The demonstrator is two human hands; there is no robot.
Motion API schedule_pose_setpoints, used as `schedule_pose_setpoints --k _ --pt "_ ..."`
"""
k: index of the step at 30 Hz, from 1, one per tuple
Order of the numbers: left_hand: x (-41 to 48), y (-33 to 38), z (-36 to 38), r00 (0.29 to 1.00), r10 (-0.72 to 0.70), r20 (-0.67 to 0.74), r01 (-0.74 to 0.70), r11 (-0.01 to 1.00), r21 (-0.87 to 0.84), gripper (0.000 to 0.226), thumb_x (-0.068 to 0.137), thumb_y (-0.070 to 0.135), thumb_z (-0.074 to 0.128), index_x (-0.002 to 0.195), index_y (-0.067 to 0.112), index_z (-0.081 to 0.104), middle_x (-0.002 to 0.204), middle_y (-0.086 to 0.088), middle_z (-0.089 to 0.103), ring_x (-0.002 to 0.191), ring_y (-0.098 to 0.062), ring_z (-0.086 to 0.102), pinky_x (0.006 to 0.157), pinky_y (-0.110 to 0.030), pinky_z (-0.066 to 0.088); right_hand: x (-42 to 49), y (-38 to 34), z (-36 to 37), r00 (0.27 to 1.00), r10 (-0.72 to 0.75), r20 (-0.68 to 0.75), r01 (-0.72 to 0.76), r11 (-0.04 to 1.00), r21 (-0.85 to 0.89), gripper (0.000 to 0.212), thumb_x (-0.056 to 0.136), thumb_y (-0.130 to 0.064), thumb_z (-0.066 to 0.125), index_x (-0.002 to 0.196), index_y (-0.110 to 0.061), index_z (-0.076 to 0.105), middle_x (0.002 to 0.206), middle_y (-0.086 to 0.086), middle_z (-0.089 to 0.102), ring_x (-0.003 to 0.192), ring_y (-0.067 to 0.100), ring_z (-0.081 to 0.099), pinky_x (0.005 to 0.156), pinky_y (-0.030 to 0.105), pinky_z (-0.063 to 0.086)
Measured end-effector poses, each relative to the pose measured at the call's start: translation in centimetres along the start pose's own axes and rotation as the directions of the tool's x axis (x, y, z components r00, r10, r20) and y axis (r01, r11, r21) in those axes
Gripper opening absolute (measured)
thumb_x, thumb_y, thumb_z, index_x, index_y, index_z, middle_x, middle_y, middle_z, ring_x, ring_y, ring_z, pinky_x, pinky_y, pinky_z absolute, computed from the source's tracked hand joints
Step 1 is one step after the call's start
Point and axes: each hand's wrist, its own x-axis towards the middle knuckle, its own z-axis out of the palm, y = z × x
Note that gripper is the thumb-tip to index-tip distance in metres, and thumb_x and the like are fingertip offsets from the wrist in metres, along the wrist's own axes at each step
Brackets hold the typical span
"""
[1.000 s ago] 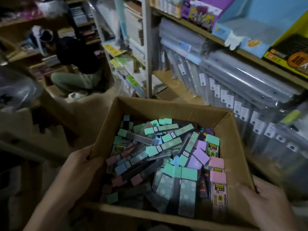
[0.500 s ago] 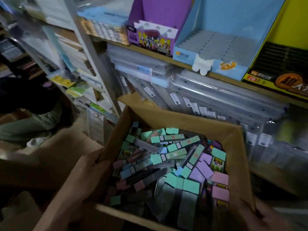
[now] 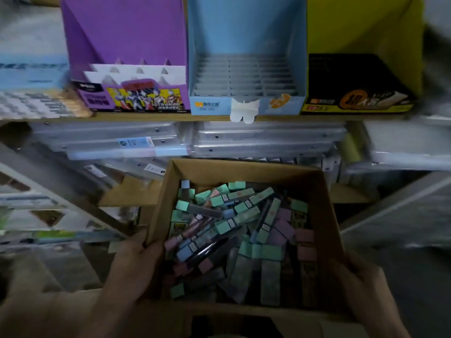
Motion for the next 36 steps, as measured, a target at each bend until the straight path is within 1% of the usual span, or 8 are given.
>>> schedule_pose_setpoints --k 7,15,18,25,27,31,34,36 --pt "1.9 -1.6 1.5 0.999 -0.015 -0.046 0.016 1.000 0.008 0.006 0.092 0.020 0.070 0.089 0.024 0.074 0.083 0.001 0.075 0.085 -0.024 0.069 0.064 -0.031 0.047 1.1 -0.5 0.7 1.000 0.013 0.009 -0.013 1.000 -0.007 0.019 0.090 -0.013 0.068 0.074 -0.022 0.075 0.065 -0.003 0.073 0.057 0.008 0.065 0.059 0.036 0.050" --pt "3.7 -2.2 2.0 0.993 -0.042 -0.107 0.060 0.984 0.169 0.005 0.092 0.025 0.068 0.095 0.023 0.071 0.087 -0.002 0.074 0.083 -0.024 0.068 0.073 -0.038 0.054 1.9 -0.4 1.3 1.000 -0.018 -0.018 0.016 0.995 -0.103 0.022 0.090 -0.029 0.067 0.070 -0.039 0.070 0.060 -0.011 0.068 0.053 0.002 0.063 0.047 0.028 0.047" --pt "3.8 -2.1 2.1 0.991 0.002 -0.135 0.031 0.970 0.242 0.007 0.094 0.025 0.065 0.088 0.024 0.070 0.077 -0.001 0.072 0.073 -0.020 0.067 0.065 -0.034 0.050 2.4 0.0 1.4 0.999 -0.033 -0.041 0.027 0.989 -0.147 0.023 0.089 -0.028 0.066 0.067 -0.031 0.069 0.060 -0.017 0.067 0.054 -0.002 0.063 0.040 0.021 0.044" --pt "3.5 -1.4 2.2 0.985 0.061 -0.163 -0.007 0.950 0.312 0.018 0.099 0.024 0.062 0.081 0.020 0.063 0.073 -0.001 0.066 0.066 -0.014 0.061 0.060 -0.029 0.045 2.3 -0.8 1.2 1.000 -0.002 0.013 0.005 0.970 -0.242 0.017 0.094 -0.029 0.062 0.088 -0.017 0.072 0.074 0.004 0.071 0.072 0.024 0.068 0.067 0.040 0.056" --pt "2.8 -0.7 2.0 0.972 0.151 -0.177 -0.077 0.926 0.369 0.007 0.098 0.022 0.064 0.093 0.023 0.059 0.076 0.006 0.062 0.065 -0.009 0.056 0.057 -0.027 0.044 2.1 -1.7 1.0 0.997 -0.074 -0.018 0.065 0.950 -0.306 0.022 0.094 -0.028 0.064 0.112 -0.016 0.069 0.094 0.011 0.074 0.089 0.033 0.069 0.075 0.040 0.055" --pt "1.0 1.3 2.4 0.845 0.481 -0.235 -0.363 0.837 0.409 0.044 0.091 0.015 0.071 0.131 0.029 0.058 0.112 0.008 0.058 0.099 -0.011 0.057 0.077 -0.013 0.050 1.4 -4.3 0.2 0.884 -0.448 -0.135 0.385 0.860 -0.334 0.043 0.085 -0.010 0.073 0.127 -0.011 0.063 0.117 0.010 0.067 0.101 0.029 0.065 0.083 0.042 0.055" --pt "1.0 3.0 4.3 0.849 0.511 -0.139 -0.428 0.816 0.389 0.055 0.090 0.018 0.074 0.140 0.030 0.055 0.128 0.013 0.059 0.120 -0.010 0.055 0.102 -0.032 0.050 2.6 -6.4 1.1 0.819 -0.574 0.005 0.555 0.790 -0.261 0.037 0.083 -0.005 0.074 0.116 -0.020 0.068 0.109 -0.007 0.065 0.095 0.003 0.065 0.076 0.007 0.047" --pt "1.5 3.8 6.1 0.863 0.502 -0.050 -0.455 0.818 0.353 0.052 0.090 0.019 0.076 0.138 0.028 0.058 0.120 0.025 0.056 0.114 0.006 0.053 0.097 -0.013 0.043 4.2 -7.5 2.7 0.796 -0.577 0.182 0.605 0.767 -0.214 0.032 0.086 -0.004 0.072 0.114 -0.019 0.069 0.110 -0.010 0.065 0.101 0.005 0.063 0.080 0.003 0.043"
